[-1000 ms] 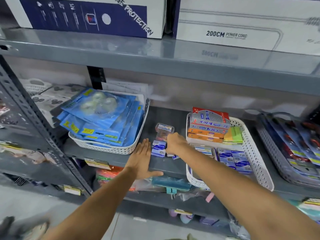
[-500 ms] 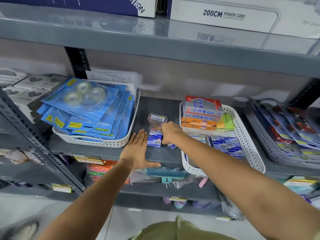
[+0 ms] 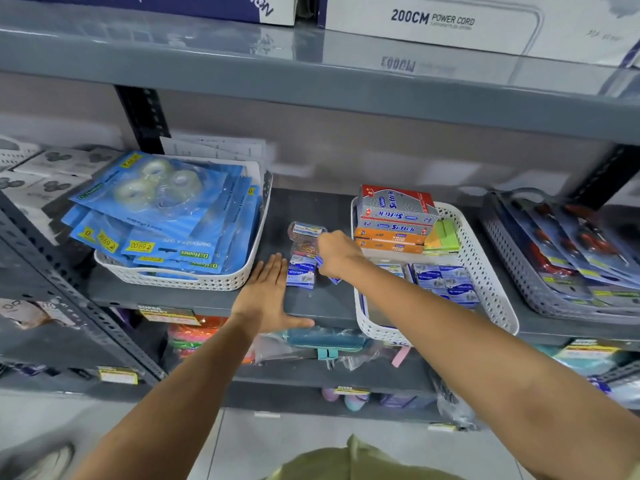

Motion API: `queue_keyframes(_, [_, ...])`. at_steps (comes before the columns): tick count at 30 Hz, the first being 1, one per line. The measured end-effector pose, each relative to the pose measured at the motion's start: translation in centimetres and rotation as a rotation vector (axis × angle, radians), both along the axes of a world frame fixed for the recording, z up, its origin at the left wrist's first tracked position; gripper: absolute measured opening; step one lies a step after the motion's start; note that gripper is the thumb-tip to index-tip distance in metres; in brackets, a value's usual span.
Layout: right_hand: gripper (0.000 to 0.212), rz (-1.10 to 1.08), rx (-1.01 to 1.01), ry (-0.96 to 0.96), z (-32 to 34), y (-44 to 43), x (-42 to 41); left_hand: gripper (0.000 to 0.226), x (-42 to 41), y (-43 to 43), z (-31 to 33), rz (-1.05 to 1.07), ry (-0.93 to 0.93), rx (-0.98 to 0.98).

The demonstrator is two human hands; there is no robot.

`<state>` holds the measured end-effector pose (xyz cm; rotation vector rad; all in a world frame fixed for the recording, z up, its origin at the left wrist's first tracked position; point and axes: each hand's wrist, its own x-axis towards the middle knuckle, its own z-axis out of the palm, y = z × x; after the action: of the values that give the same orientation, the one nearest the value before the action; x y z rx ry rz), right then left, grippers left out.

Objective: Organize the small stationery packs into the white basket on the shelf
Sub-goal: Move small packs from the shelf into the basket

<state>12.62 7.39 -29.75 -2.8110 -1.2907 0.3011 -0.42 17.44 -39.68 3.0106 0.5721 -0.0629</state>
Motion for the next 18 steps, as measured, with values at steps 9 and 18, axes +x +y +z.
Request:
queue_keyframes(9, [0.039,0.016,0.341,0.193,5.2,-3.7,3.0,0.146,0.2,0.4,-0.8,-0.016,-0.009,0.042])
queue_keyframes(18, [0.048,0.019,-0.017,0.252,6.7,-14.1,6.6,0.150,0.2,0.4,-0.7,-0.012,0.014,0.029])
